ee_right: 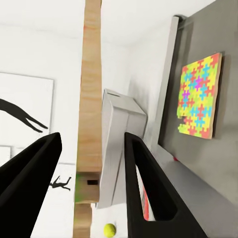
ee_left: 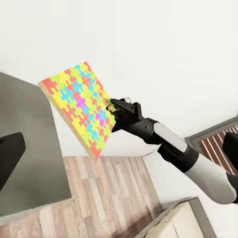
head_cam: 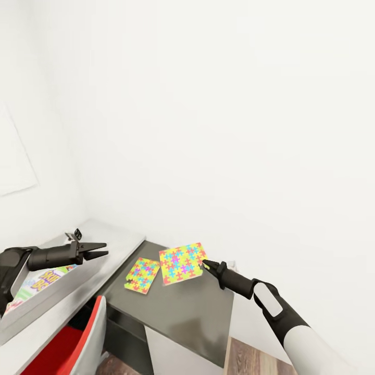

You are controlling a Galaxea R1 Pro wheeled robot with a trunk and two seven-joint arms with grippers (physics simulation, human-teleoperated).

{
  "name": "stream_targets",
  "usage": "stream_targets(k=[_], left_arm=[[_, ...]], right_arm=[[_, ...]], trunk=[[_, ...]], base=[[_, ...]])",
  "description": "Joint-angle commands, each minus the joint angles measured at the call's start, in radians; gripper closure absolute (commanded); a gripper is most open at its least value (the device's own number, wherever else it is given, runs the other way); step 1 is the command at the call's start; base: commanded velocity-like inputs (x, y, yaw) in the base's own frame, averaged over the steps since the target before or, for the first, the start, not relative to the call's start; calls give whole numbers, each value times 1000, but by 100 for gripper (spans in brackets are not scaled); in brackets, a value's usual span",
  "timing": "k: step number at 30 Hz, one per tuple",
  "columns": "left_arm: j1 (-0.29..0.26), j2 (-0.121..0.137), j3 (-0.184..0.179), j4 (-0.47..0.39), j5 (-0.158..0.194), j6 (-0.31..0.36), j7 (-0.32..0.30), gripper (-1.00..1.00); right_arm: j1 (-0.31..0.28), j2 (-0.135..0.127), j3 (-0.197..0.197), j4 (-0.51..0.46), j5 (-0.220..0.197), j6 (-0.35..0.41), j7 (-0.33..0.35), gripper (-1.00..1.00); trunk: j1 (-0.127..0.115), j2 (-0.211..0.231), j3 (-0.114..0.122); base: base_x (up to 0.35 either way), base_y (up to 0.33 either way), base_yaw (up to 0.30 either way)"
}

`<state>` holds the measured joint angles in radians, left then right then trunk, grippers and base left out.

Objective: Put all the toys in the child's room - the three board games (two on the bed and one on the table), the two jigsaw puzzles on the table, and the tennis ball on the table - inside the toy box on the table in the child's room.

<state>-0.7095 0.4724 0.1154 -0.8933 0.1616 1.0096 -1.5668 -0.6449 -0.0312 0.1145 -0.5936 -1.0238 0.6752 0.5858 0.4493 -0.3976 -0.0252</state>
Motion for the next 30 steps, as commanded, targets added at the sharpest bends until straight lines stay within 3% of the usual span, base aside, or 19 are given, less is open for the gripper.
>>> stream_targets(k=[1, 7, 20, 30], left_arm=[[-1, 0, 0, 0, -1, 11, -4, -100], [-1, 0, 0, 1, -1, 11, -4, -100], [-1, 0, 0, 1, -1, 11, -4, -100], [0, 0, 0, 1, -1, 11, -4, -100]], right_arm=[[-1, -1, 4, 0, -6, 2, 2, 100], [-1, -1, 4, 0, -6, 2, 2, 100], [-1, -1, 4, -1, -6, 1, 2, 100], [0, -1, 7, 0, -8, -72, 2, 100]], trunk=[[1, -2, -2], [1, -2, -2], [1, -2, -2], [1, -2, 5]], base=[[0, 0, 281], [0, 0, 210], [0, 0, 11], [0, 0, 168]])
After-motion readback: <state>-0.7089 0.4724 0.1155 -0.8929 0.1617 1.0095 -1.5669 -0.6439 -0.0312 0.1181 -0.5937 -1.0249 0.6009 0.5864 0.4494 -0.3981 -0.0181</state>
